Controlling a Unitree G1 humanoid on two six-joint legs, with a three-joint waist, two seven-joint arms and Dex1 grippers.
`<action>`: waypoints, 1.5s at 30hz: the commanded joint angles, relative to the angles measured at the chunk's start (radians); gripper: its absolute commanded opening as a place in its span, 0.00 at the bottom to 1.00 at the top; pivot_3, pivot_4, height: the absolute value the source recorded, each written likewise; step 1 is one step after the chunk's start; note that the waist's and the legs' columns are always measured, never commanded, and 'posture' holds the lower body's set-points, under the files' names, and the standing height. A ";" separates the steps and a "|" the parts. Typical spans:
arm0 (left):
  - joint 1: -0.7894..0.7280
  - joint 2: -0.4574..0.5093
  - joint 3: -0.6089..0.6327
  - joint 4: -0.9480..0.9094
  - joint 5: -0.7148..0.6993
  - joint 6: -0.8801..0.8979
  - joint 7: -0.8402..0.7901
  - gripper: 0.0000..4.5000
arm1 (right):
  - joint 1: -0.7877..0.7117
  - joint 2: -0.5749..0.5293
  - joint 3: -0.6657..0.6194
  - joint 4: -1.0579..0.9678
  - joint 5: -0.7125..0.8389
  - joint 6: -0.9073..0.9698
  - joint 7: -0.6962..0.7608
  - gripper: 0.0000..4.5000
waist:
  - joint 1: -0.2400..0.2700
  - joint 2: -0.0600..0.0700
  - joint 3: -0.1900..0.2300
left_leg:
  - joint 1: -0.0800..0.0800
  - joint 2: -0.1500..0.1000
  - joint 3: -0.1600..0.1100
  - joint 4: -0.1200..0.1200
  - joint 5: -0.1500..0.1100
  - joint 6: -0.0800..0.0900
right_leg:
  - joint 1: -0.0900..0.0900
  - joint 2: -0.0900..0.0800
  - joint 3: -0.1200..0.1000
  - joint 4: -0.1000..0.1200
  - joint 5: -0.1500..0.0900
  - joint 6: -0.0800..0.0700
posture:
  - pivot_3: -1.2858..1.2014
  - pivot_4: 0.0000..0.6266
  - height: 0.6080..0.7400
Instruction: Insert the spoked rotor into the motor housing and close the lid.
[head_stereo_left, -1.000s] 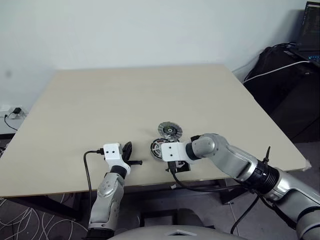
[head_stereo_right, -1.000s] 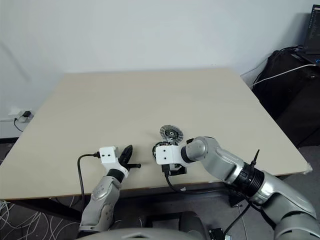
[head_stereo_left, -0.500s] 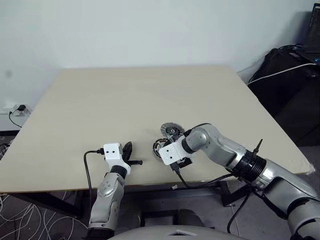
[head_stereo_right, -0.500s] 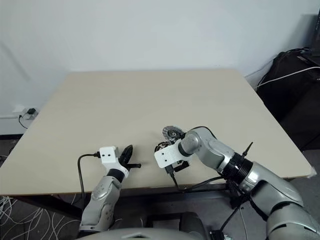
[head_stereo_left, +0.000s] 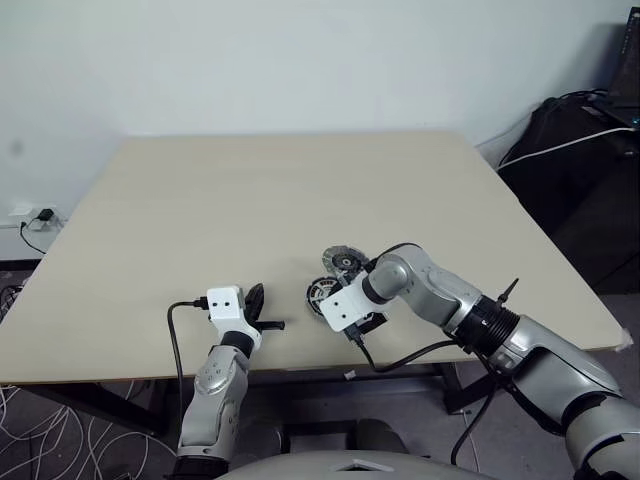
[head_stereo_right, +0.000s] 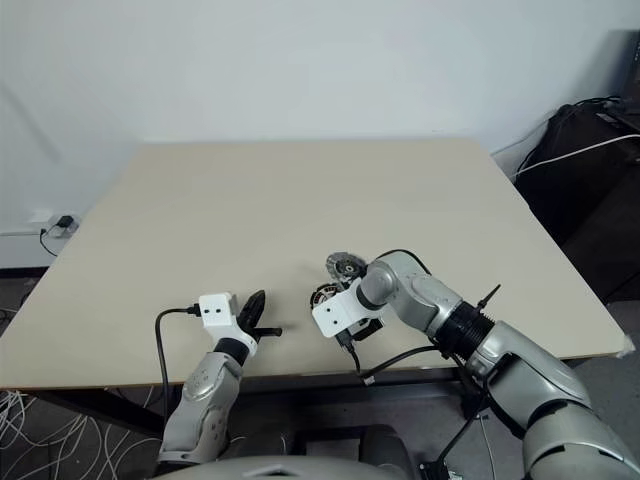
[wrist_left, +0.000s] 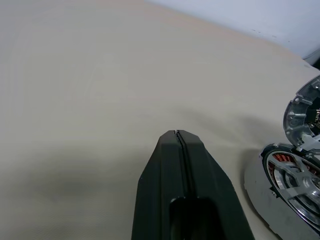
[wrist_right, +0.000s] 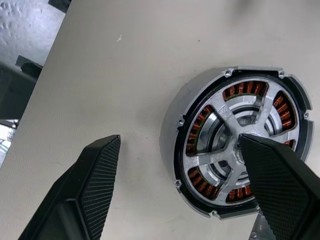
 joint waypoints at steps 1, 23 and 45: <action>-0.010 -0.027 -0.007 -0.016 -0.008 -0.015 -0.001 0.00 | -0.003 -0.001 -0.042 -0.013 -0.012 -0.015 0.017 0.86 | 0.000 0.000 0.000 | 0.000 0.000 0.000 0.000 0.000 0.000 | 0.000 0.000 0.000 0.000 0.000 0.000 | 0.52 0.00 1.00; -0.012 -0.030 -0.005 -0.016 -0.014 -0.012 -0.001 0.00 | 0.002 0.058 -0.060 0.002 -0.049 -0.015 0.070 0.21 | 0.000 0.000 0.000 | 0.000 0.000 0.000 0.001 0.000 0.000 | 0.000 0.000 0.000 0.001 0.000 0.000 | 0.52 0.00 1.00; -0.007 -0.037 -0.007 -0.012 -0.013 -0.023 0.006 0.00 | 0.013 0.117 -0.155 0.031 -0.017 0.153 0.099 0.01 | -0.002 0.000 -0.001 | 0.002 0.000 0.000 0.002 0.000 -0.001 | 0.002 0.001 0.000 0.002 0.001 -0.001 | 0.52 0.00 1.00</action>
